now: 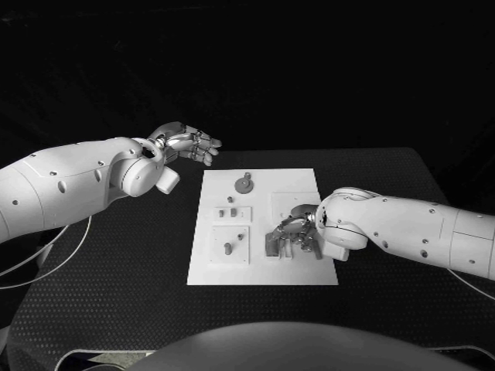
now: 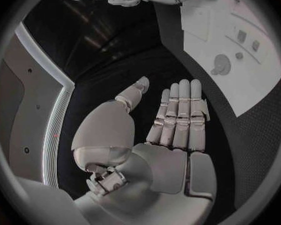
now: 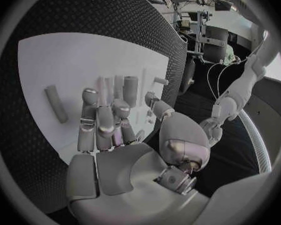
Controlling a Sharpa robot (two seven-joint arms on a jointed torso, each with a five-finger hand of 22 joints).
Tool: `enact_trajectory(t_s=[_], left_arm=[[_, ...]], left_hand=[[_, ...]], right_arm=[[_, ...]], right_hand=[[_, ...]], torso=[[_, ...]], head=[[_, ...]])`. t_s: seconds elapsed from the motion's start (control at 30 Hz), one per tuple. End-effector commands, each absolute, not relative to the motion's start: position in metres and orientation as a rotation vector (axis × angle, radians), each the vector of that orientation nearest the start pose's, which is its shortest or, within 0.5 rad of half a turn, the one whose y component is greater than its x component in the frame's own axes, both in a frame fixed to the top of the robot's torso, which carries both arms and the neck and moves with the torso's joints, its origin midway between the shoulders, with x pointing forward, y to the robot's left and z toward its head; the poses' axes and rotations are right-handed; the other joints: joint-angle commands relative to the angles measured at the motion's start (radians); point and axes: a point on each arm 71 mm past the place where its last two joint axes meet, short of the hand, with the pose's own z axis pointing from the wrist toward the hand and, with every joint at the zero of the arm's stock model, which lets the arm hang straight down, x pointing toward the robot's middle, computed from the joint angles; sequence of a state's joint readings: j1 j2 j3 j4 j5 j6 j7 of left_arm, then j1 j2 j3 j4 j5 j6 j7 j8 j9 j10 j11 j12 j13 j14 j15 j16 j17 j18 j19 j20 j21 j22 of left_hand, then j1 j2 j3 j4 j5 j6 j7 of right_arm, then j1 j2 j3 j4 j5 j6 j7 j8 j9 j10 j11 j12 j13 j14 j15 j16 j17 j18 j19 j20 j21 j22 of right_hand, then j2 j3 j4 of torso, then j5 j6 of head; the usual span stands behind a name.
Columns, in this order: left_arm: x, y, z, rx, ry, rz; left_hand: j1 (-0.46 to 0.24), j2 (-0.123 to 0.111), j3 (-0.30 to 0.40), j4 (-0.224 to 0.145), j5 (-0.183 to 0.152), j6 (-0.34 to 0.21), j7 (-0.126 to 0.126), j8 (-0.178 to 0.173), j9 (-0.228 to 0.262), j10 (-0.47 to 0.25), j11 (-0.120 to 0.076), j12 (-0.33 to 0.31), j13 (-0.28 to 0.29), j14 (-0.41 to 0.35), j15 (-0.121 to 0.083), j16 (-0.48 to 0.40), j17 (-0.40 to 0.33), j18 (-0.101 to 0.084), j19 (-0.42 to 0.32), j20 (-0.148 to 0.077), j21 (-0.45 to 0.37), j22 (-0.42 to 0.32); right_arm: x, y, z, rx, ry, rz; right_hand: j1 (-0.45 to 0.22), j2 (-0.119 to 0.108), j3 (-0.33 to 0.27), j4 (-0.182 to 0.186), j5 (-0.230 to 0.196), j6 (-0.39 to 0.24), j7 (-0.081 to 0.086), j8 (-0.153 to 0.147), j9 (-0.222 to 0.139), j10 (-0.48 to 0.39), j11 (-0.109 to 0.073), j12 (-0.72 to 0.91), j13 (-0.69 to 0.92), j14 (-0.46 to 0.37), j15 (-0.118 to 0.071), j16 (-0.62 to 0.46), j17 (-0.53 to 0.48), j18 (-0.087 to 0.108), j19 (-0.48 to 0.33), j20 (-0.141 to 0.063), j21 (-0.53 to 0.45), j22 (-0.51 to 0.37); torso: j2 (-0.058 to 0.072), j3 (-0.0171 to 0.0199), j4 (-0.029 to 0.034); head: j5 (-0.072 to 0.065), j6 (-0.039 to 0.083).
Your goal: Assemble the parts on the task board
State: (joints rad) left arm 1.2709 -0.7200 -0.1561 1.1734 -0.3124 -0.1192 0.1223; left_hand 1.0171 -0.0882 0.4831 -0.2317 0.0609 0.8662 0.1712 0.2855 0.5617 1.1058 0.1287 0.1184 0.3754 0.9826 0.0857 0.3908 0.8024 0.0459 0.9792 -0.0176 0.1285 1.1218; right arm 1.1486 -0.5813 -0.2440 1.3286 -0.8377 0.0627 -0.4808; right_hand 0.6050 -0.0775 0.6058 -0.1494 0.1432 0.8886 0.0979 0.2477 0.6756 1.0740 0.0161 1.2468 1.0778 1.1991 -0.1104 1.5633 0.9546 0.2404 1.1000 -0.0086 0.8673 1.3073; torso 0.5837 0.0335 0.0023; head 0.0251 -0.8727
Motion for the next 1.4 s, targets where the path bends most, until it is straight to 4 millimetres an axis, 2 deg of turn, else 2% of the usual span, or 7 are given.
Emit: enact_trajectory(t_s=[0.03,0.33,0.5,0.63,0.87,1.0,1.4], left_arm=[[0.542,0.243,-0.214,-0.869,1.807,-1.173],[0.542,0.245,-0.214,-0.871,1.802,-1.169],[0.542,0.246,-0.214,-0.872,1.803,-1.168],[0.541,0.248,-0.215,-0.874,1.805,-1.165],[0.540,0.249,-0.215,-0.876,1.806,-1.162],[0.540,0.248,-0.215,-0.874,1.808,-1.166],[0.540,0.248,-0.216,-0.873,1.813,-1.169]], left_hand=[[-0.006,0.004,0.000,0.006,-0.001,0.006,0.001,0.002,0.000,-0.007,0.000,0.006,0.002,0.007,0.002,-0.004,0.001,0.017,0.003,0.005,-0.004,0.002],[-0.006,0.004,0.000,0.006,-0.001,0.006,0.001,0.002,0.000,-0.007,0.000,0.006,0.002,0.007,0.002,-0.004,0.002,0.017,0.003,0.005,-0.005,0.002],[-0.006,0.004,-0.001,0.007,-0.001,0.006,0.001,0.002,0.000,-0.007,0.000,0.006,0.002,0.007,0.002,-0.004,0.002,0.017,0.003,0.005,-0.005,0.002],[-0.007,0.004,-0.001,0.007,-0.001,0.006,0.001,0.002,0.000,-0.007,0.000,0.006,0.002,0.007,0.002,-0.005,0.002,0.017,0.003,0.005,-0.005,0.002],[-0.006,0.004,-0.001,0.007,-0.001,0.007,0.000,0.002,0.000,-0.006,0.000,0.007,0.003,0.008,0.001,-0.005,0.003,0.017,0.003,0.005,-0.005,0.003],[-0.006,0.004,-0.001,0.007,-0.001,0.008,0.000,0.003,0.000,-0.005,-0.001,0.008,0.003,0.008,0.001,-0.006,0.004,0.017,0.003,0.005,-0.006,0.003],[-0.006,0.004,-0.001,0.007,-0.001,0.009,-0.001,0.003,0.000,-0.004,-0.001,0.008,0.004,0.008,0.002,-0.006,0.004,0.017,0.003,0.005,-0.006,0.003]], right_arm=[[0.452,-0.149,-0.321,0.277,2.506,0.499],[0.462,-0.176,-0.289,0.272,2.417,0.497],[0.458,-0.196,-0.287,0.274,2.438,0.450],[0.456,-0.214,-0.289,0.272,2.471,0.382],[0.446,-0.234,-0.304,0.278,2.474,0.281],[0.442,-0.235,-0.314,0.242,2.468,0.250],[0.441,-0.235,-0.330,0.195,2.464,0.194]], right_hand=[[0.014,0.000,-0.001,-0.014,0.002,0.119,0.004,0.007,0.009,-0.079,-0.024,0.005,-0.002,0.001,-0.001,0.003,0.003,0.021,0.003,-0.008,0.000,0.021],[0.058,0.009,-0.002,-0.057,0.003,0.111,0.007,0.005,0.013,-0.073,-0.021,0.010,-0.007,0.011,0.002,0.002,0.006,0.021,0.012,-0.009,0.003,0.019],[0.117,0.031,0.000,-0.103,0.003,0.123,0.004,0.013,0.021,-0.065,-0.023,0.013,-0.013,0.023,0.000,0.001,0.013,0.021,0.019,-0.010,0.003,0.019],[0.134,0.034,-0.011,-0.121,0.003,0.149,-0.006,0.033,0.037,-0.060,-0.032,0.014,-0.017,0.024,-0.006,-0.001,0.008,0.021,0.018,-0.006,0.001,0.019],[0.126,0.029,-0.019,-0.117,0.003,0.152,-0.008,0.036,0.044,-0.060,-0.034,0.014,-0.019,0.024,-0.008,-0.002,0.008,0.021,0.017,-0.004,-0.001,0.019],[0.095,0.028,-0.027,-0.084,0.004,0.149,-0.009,0.036,0.049,-0.060,-0.035,0.013,-0.021,0.023,-0.010,-0.002,0.008,0.021,0.016,-0.003,-0.004,0.018],[0.081,0.012,-0.024,-0.060,0.004,0.152,-0.011,0.038,0.056,-0.060,-0.037,0.014,-0.022,0.026,-0.011,-0.002,0.012,0.021,0.017,-0.005,-0.004,0.019]], torso=[[0.000,0.0002,-0.0005],[-0.001,0.0001,-0.0020],[-0.001,0.0000,-0.0021],[0.000,0.0006,-0.0013],[0.000,0.0007,-0.0037],[0.000,0.0008,-0.0012],[0.001,-0.0002,0.0027]], head=[[-0.002,0.000],[-0.011,0.005],[-0.016,0.013],[-0.021,0.017],[-0.025,0.018],[-0.030,0.020],[-0.030,0.011]])
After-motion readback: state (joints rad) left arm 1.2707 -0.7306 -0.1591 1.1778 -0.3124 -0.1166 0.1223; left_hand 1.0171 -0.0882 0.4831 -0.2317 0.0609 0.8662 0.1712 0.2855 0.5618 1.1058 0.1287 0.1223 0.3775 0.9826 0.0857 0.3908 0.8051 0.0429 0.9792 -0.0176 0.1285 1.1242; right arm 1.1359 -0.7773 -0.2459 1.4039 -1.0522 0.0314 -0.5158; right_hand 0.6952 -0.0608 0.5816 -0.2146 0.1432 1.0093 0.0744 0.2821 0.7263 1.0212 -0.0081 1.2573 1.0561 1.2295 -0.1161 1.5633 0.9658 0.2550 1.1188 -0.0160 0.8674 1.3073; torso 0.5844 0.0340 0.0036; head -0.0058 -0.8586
